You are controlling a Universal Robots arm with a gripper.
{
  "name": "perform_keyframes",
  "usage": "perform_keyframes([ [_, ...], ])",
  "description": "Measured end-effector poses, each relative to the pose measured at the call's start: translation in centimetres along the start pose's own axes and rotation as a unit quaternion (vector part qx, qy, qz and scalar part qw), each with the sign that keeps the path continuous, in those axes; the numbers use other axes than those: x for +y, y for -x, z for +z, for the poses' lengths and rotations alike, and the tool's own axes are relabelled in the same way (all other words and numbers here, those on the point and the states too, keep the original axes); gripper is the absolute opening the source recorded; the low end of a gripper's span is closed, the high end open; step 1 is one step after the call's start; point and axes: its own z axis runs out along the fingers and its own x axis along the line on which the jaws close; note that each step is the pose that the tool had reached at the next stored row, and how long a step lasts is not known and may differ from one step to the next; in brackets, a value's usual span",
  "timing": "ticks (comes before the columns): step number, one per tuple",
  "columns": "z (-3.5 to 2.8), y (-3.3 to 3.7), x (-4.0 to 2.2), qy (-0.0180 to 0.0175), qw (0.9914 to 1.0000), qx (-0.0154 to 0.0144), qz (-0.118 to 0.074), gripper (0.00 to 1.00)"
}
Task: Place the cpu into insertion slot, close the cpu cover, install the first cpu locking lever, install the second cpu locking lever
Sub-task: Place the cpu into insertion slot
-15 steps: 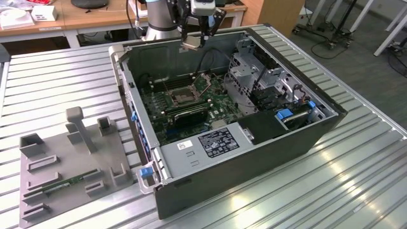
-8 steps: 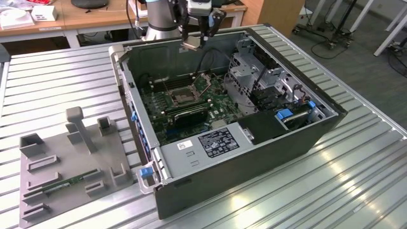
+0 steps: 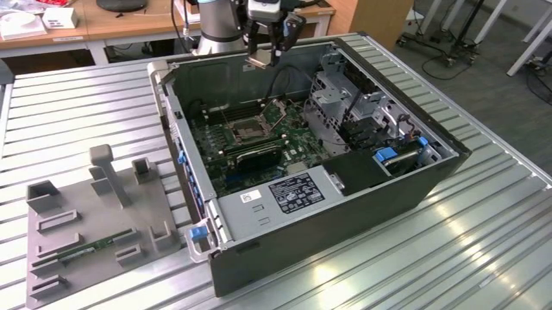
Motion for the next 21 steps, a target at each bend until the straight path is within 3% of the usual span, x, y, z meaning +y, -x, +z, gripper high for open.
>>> perform_keyframes([
  [6,0.04,0.00,0.00,0.0008,0.99917,-0.0037,0.040,0.54],
  [14,0.08,0.00,-0.01,0.0016,0.99642,-0.0076,0.084,0.54],
  [16,0.08,0.00,-0.01,0.0017,0.99594,-0.0080,0.090,0.54],
  [21,0.08,0.00,-0.01,0.0017,0.99591,-0.0081,0.090,0.54],
])
